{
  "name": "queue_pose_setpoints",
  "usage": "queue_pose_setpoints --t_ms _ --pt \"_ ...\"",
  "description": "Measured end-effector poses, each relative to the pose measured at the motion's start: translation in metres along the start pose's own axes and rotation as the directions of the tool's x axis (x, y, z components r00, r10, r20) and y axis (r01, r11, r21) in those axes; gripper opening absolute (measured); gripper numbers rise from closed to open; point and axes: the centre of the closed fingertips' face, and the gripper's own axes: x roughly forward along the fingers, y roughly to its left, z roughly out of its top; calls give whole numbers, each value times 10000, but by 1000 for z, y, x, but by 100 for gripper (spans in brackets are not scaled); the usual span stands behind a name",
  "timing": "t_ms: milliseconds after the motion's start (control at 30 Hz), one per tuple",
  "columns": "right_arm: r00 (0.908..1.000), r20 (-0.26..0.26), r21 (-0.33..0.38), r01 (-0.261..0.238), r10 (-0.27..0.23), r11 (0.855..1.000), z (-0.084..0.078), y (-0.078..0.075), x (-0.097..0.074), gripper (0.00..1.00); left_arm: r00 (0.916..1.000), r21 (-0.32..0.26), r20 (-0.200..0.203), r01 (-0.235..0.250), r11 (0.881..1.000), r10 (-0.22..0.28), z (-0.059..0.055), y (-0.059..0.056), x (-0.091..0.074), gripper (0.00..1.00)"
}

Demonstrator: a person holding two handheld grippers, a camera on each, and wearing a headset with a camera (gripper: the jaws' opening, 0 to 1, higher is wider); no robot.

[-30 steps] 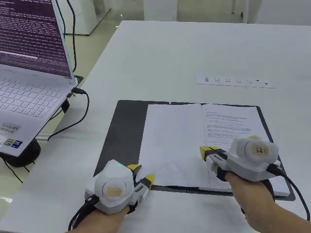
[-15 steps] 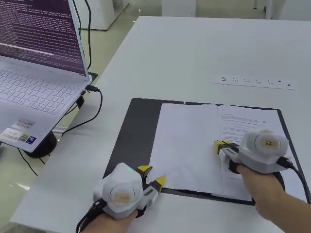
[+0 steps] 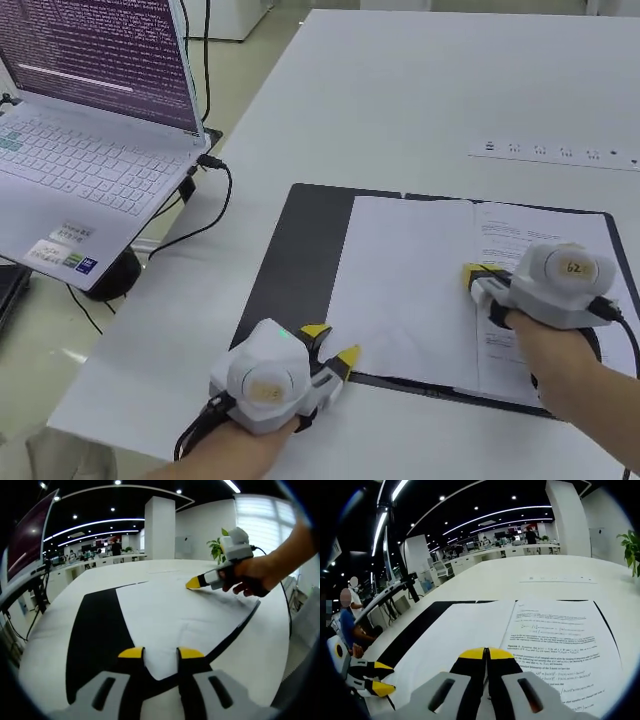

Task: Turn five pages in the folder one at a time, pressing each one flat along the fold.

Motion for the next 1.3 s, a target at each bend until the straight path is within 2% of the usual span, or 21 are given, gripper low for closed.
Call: queue_pose_setpoints --t_ms 300,1033,1233,1300 --pt "9999 44 93 126 -126 9999 9 -6 9 0 10000 42 28 8 10000 -9 0 0 1 24" --pt "9993 67 237 358 -360 9991 37 -30 58 0 9999 22 121 31 10000 -31 0 1 1 24" --pt "9990 100 231 438 -441 9988 46 -31 63 0 9999 33 150 41 10000 -41 0 1 1 24" --pt "9988 100 258 477 -480 9985 49 -39 72 0 9999 25 156 38 10000 -38 0 1 1 24"
